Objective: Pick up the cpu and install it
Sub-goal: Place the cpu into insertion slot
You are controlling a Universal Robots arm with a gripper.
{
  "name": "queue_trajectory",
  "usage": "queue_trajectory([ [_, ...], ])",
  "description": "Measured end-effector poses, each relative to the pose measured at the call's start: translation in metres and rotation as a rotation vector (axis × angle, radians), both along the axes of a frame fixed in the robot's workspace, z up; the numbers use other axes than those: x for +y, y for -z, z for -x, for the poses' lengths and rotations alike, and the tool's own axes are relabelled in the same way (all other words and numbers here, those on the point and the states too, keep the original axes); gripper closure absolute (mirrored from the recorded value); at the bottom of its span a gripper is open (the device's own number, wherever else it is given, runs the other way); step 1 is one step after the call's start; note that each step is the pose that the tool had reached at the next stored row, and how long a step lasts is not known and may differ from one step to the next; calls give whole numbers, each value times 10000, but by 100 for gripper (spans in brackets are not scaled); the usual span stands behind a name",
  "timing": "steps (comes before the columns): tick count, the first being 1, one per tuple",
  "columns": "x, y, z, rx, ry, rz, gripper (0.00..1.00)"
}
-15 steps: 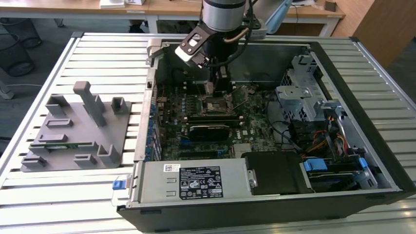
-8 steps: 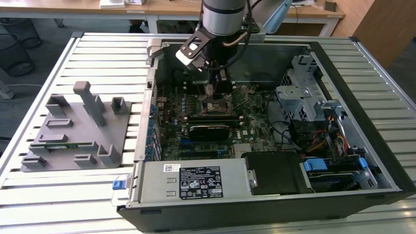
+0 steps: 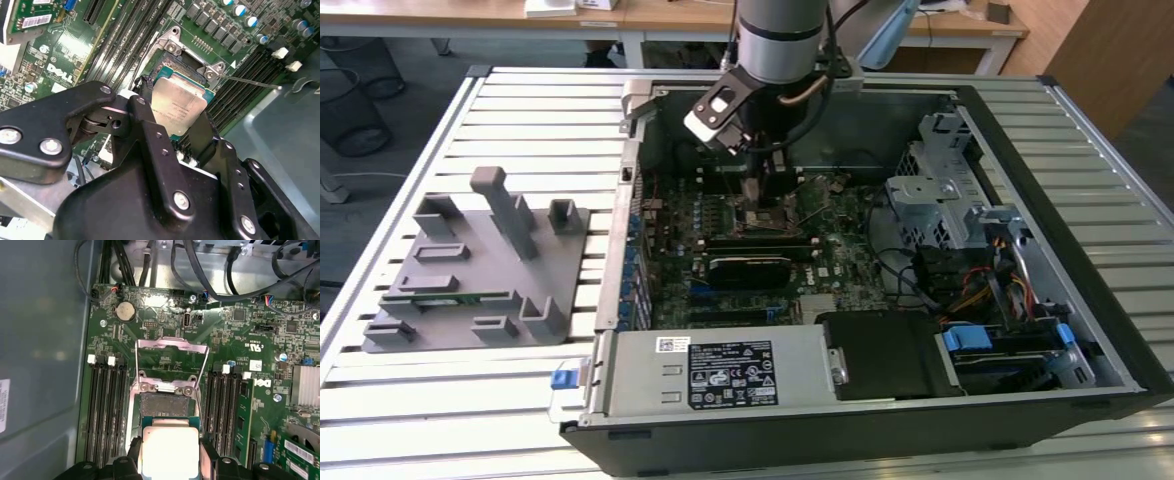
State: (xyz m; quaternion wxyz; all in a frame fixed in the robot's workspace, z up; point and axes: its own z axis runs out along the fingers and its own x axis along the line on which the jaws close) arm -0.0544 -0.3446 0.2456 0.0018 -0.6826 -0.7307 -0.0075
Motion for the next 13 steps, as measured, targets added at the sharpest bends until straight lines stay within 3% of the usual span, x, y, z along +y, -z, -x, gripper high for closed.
queue_trajectory([
  [7, 4, 75, -24, 0, 169, 0, 46],
  [13, 4, 93, -25, 1, 213, 2, 46],
])
